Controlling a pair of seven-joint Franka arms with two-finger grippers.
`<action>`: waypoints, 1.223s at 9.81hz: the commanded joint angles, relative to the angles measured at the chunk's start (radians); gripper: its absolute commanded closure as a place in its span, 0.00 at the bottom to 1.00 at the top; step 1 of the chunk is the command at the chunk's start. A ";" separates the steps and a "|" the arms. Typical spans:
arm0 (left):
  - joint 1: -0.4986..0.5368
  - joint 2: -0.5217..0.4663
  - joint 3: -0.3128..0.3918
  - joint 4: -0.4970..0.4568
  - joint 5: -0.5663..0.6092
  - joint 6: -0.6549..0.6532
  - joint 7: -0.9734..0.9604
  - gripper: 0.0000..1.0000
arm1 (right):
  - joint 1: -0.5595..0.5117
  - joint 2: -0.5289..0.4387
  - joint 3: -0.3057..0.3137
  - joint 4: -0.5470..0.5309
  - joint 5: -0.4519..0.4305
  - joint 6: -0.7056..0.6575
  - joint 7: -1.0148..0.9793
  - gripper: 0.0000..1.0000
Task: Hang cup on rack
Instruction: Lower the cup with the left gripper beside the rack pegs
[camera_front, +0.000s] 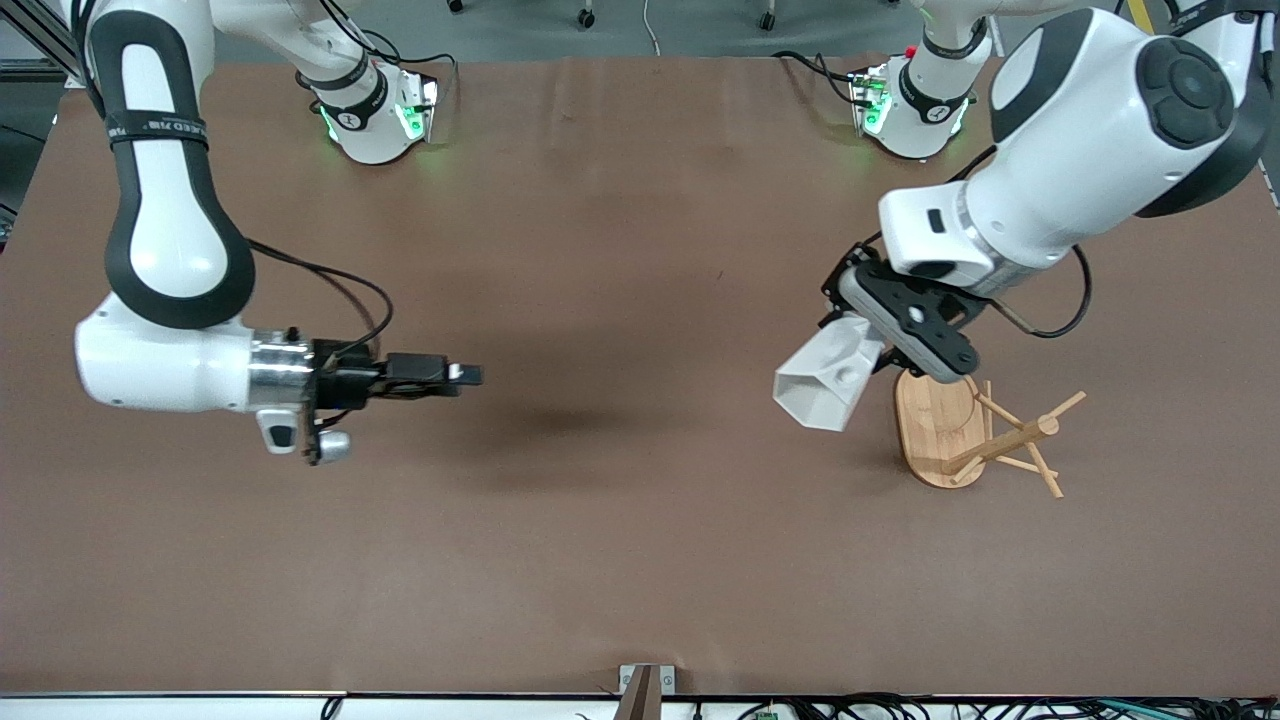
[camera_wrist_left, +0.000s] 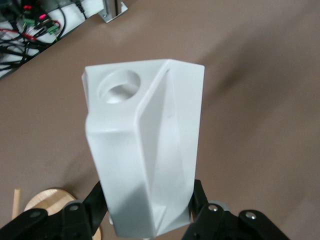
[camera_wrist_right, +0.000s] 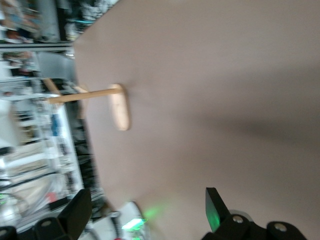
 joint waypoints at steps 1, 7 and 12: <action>0.001 -0.003 -0.006 -0.013 0.083 -0.012 -0.137 0.79 | -0.019 -0.049 -0.047 -0.017 -0.258 -0.001 -0.003 0.00; 0.092 -0.010 -0.002 -0.013 0.116 -0.053 -0.176 0.79 | -0.198 -0.066 -0.082 0.197 -0.549 -0.122 -0.006 0.00; -0.005 -0.107 0.181 -0.184 0.087 -0.079 -0.201 0.79 | -0.223 -0.109 -0.088 0.340 -0.711 -0.289 0.002 0.00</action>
